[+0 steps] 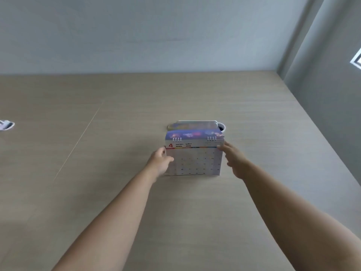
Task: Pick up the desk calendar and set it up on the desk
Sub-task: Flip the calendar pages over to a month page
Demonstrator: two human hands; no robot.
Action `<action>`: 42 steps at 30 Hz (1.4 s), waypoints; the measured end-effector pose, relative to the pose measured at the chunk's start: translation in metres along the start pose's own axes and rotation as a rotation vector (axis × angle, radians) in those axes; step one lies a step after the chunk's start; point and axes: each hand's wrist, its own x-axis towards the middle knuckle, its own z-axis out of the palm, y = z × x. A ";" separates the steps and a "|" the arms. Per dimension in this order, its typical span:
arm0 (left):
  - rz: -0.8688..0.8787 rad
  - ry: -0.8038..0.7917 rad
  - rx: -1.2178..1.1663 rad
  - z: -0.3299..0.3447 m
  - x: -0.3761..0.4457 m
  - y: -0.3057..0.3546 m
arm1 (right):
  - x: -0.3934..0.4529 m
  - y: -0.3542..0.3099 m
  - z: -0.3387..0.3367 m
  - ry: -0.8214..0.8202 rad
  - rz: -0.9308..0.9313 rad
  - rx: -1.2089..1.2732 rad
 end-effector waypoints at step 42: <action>0.188 0.028 -0.214 -0.039 0.013 0.054 | -0.030 0.030 -0.016 -0.028 0.191 0.180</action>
